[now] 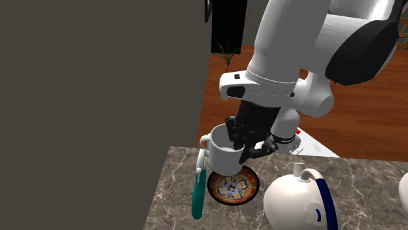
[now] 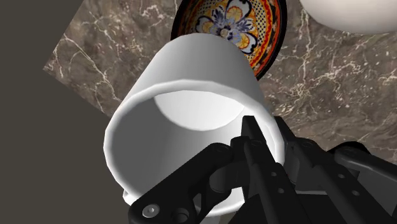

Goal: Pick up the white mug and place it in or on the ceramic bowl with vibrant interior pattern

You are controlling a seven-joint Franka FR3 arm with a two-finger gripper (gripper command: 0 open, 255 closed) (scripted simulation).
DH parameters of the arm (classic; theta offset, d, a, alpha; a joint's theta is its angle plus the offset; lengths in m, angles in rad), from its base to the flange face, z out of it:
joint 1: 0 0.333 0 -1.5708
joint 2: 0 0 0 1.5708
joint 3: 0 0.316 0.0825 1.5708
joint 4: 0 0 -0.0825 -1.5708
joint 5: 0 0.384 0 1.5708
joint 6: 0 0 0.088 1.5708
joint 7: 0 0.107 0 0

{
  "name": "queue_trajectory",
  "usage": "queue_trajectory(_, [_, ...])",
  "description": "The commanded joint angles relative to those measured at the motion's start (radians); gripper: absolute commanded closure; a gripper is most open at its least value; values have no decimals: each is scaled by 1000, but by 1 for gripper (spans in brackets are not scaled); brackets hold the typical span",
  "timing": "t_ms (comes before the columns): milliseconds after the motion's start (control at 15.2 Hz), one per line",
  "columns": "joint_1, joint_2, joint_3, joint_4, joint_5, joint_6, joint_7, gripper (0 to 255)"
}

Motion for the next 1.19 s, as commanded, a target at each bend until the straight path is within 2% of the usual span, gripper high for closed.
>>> queue_trajectory(0, [18, -20, 28, -4, 15, -14, 36, 255])
queue_trajectory(1122, [23, 61, 70, -182, 36, 244, 45, 255])
